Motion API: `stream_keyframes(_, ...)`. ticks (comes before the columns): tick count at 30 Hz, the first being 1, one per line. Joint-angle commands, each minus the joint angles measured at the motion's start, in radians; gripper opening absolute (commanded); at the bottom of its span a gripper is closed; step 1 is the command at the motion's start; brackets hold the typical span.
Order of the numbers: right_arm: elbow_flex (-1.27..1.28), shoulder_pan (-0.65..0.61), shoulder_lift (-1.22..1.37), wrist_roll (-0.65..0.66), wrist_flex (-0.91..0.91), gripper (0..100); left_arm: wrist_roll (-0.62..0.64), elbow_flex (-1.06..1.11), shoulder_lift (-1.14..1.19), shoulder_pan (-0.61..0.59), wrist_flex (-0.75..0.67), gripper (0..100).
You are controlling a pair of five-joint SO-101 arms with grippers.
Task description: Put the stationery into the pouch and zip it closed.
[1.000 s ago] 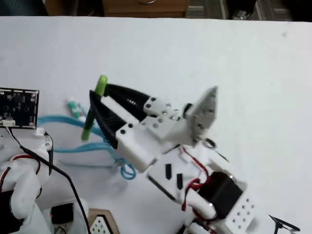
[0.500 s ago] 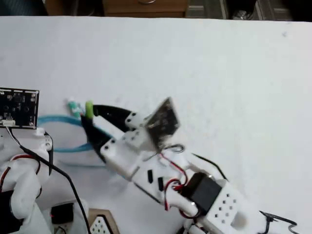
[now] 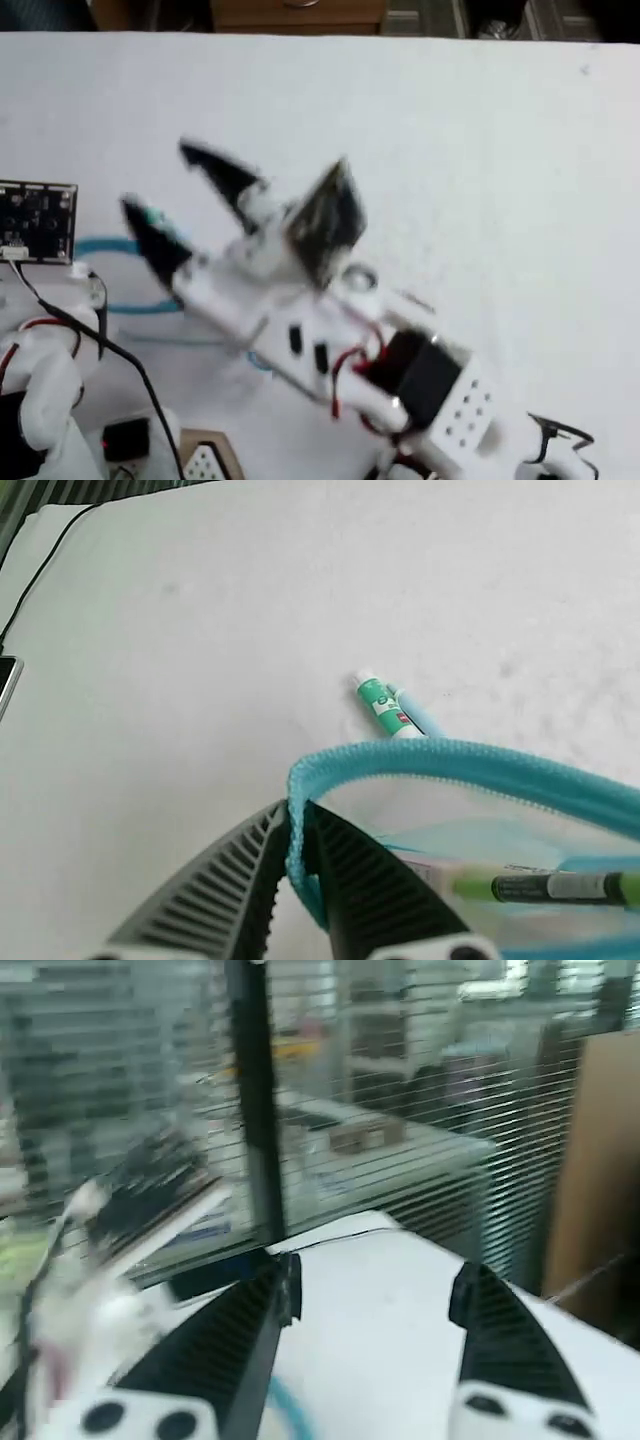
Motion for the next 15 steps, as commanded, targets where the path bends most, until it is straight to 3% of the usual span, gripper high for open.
stream_keyframes(1,-0.203,0.127,0.143,0.008,0.099,24.1,0.006,0.072,0.008,-0.033,0.051,2)
stream_keyframes(7,-0.316,0.168,0.486,0.006,0.346,24.1,0.003,0.072,0.008,-0.036,0.057,2)
stream_keyframes(15,-0.321,0.128,0.874,0.014,0.236,24.1,0.006,0.077,0.008,-0.039,0.064,2)
